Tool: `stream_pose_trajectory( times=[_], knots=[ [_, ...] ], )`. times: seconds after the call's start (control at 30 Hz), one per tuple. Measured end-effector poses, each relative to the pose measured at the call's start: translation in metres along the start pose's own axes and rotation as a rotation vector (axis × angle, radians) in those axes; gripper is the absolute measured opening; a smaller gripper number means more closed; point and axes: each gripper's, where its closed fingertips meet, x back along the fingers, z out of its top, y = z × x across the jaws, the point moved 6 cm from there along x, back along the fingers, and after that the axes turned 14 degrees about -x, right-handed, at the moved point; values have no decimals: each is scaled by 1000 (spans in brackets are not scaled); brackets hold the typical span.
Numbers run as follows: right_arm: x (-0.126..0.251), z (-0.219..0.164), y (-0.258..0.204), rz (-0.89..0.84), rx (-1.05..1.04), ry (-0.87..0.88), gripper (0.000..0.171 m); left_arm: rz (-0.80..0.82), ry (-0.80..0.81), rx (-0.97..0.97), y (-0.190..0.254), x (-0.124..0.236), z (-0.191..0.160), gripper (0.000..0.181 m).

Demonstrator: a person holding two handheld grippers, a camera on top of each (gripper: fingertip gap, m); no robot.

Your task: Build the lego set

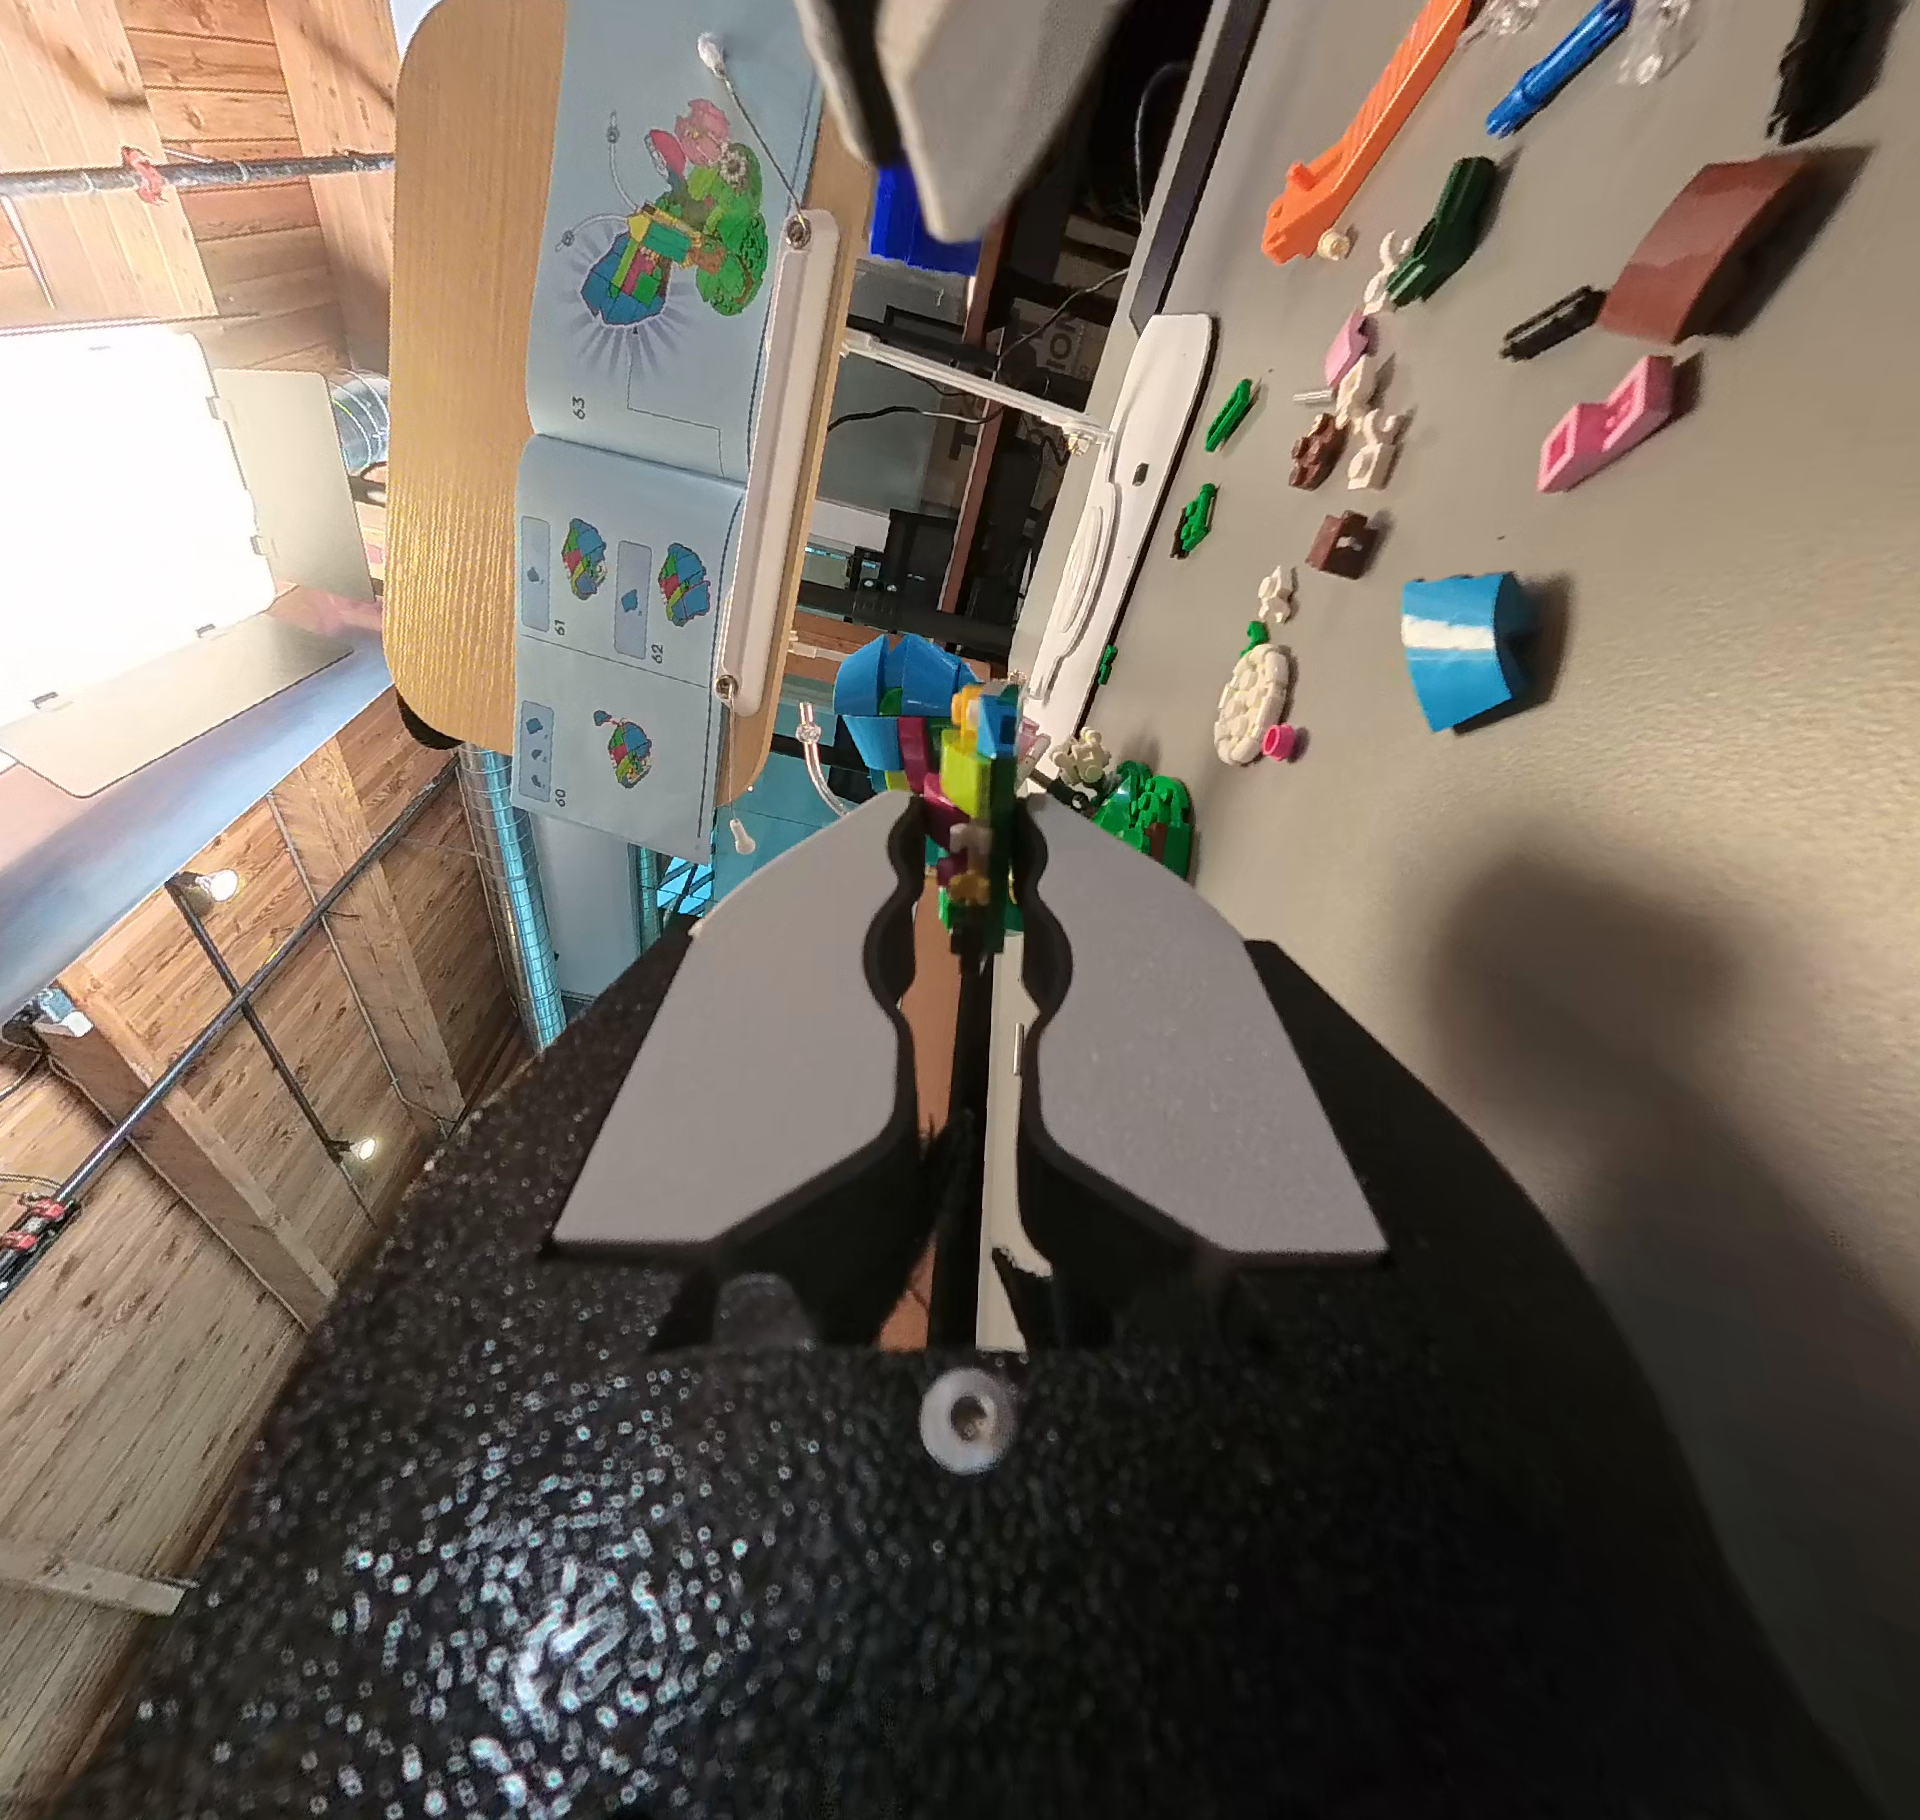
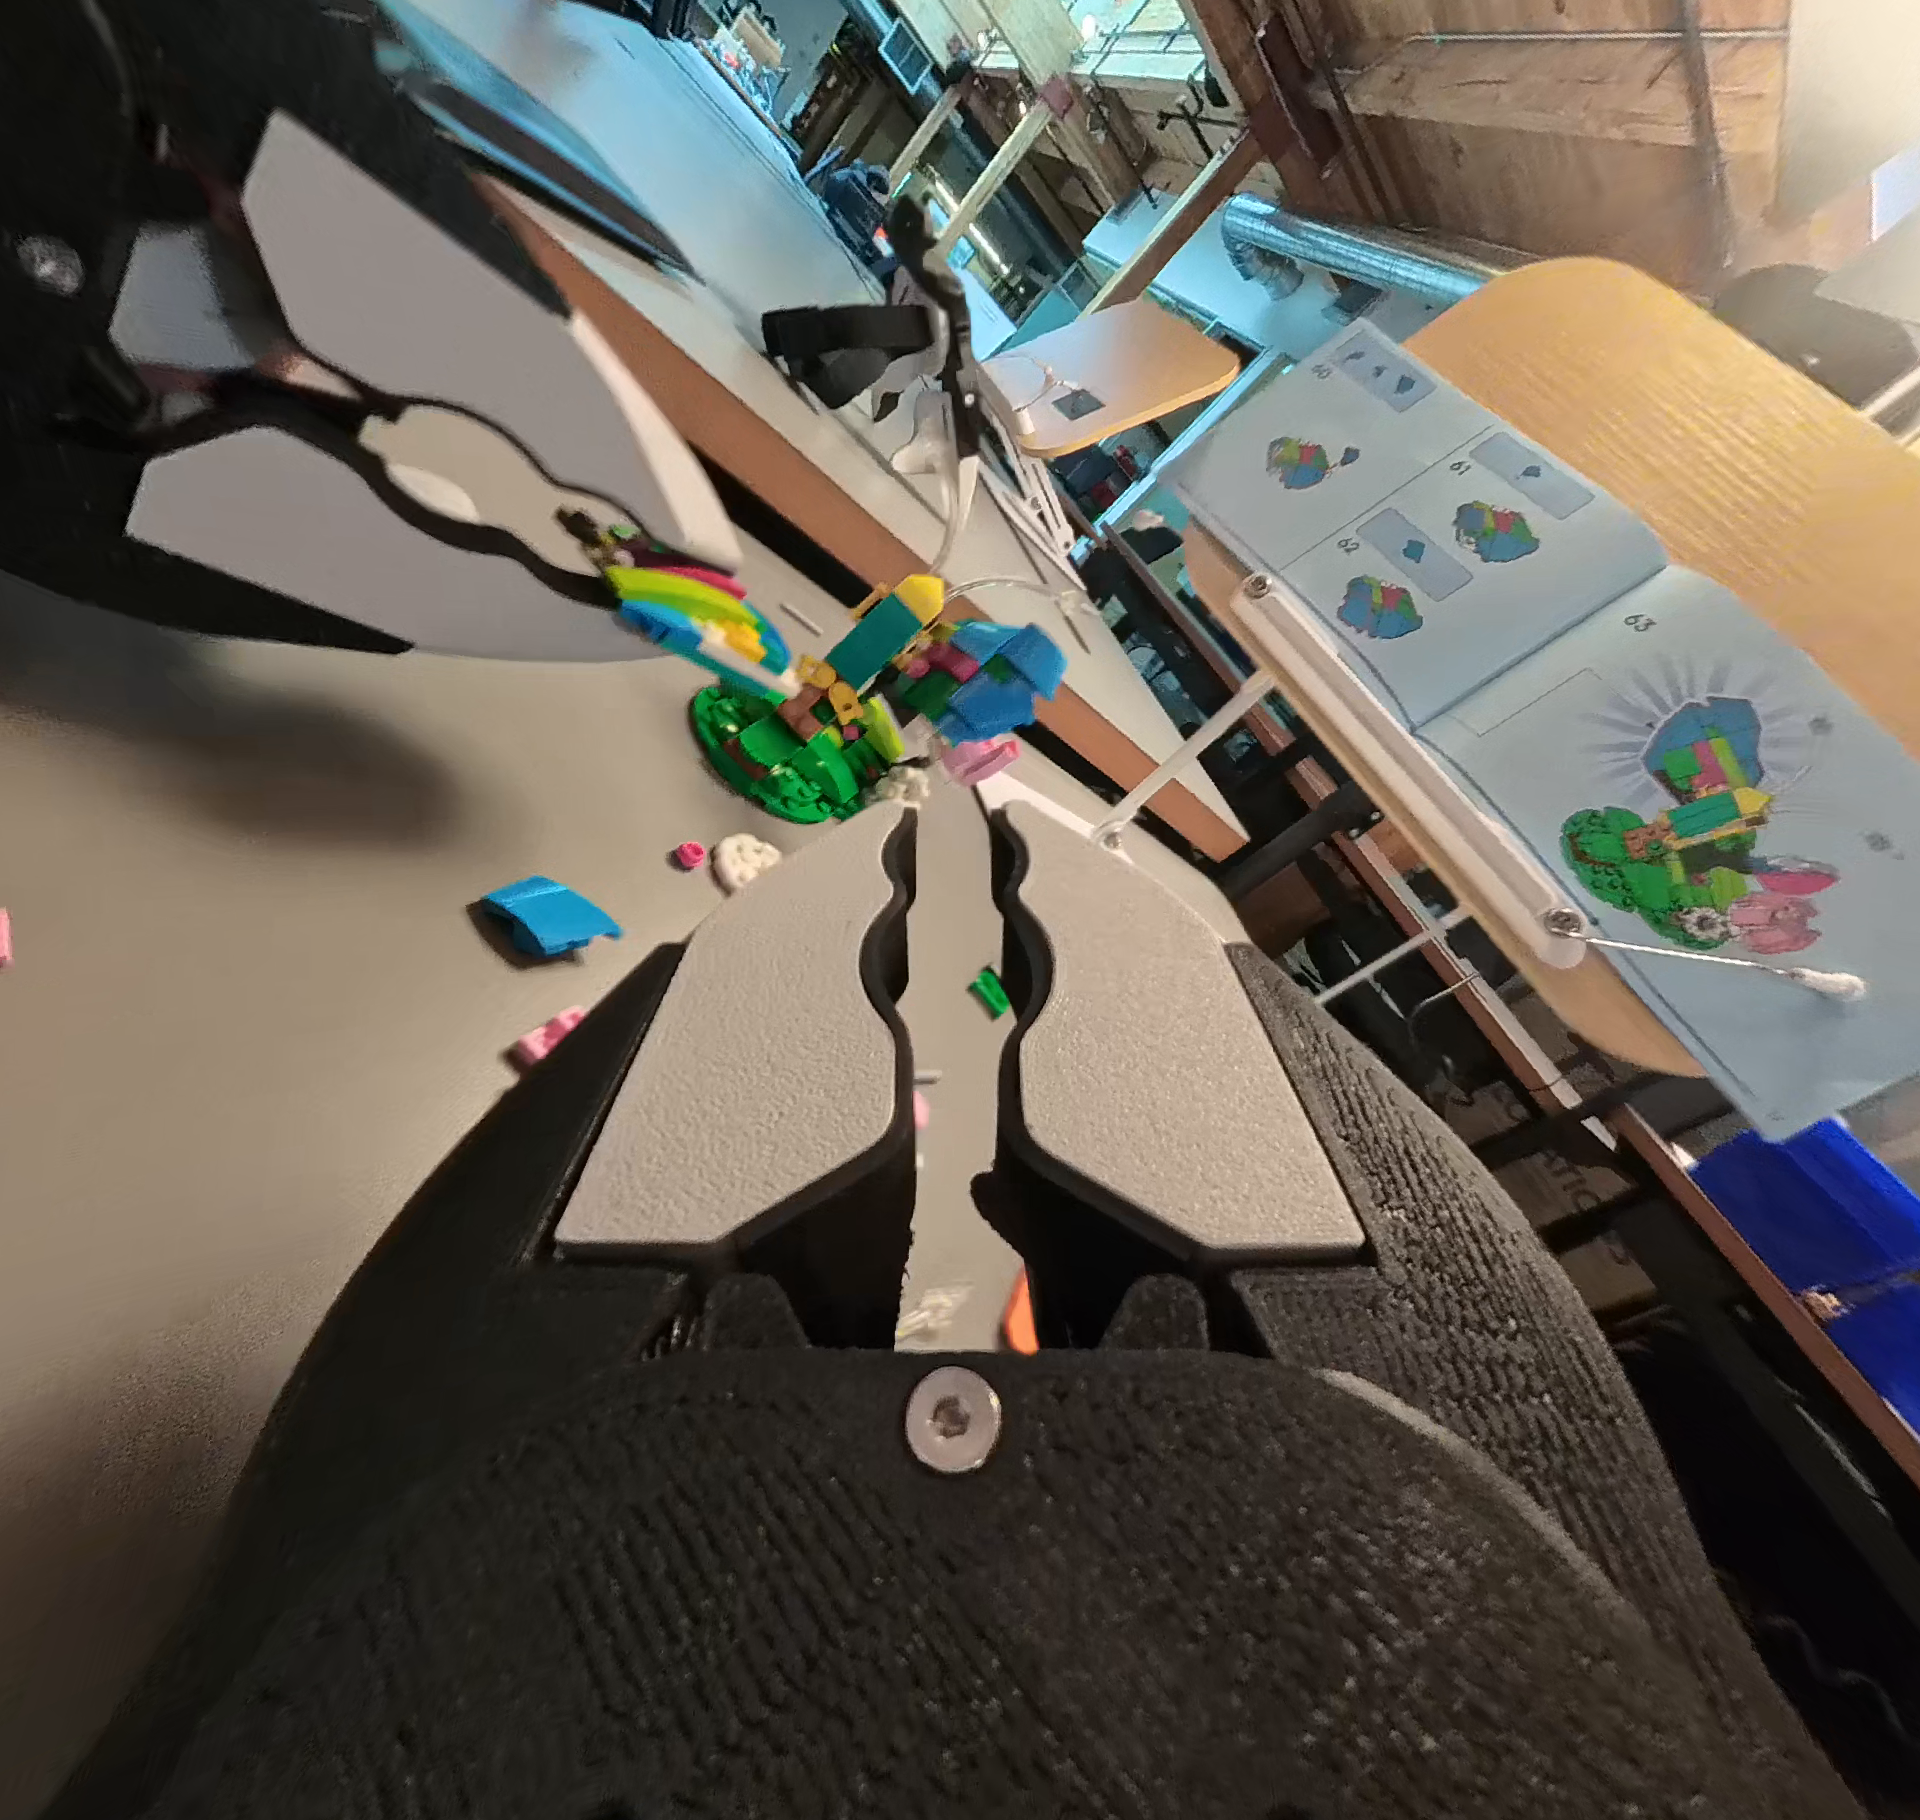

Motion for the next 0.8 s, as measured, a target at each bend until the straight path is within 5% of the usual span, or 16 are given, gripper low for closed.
stream_pose_trajectory(
  times=[0.27,0.53,0.67,0.8],
  knots=[
    [15,27,50,87,-16,-140,16,47,24,-14,-4,3,3,15],
    [77,-20,37,600,-243,-768,20,55,34,-15,-5,4,4,15],
    [111,-39,19,685,-259,-992,20,50,34,-23,-4,4,5,15],
    [126,-47,9,675,-273,-1038,20,42,35,-25,-3,3,5,14]
  ],
)
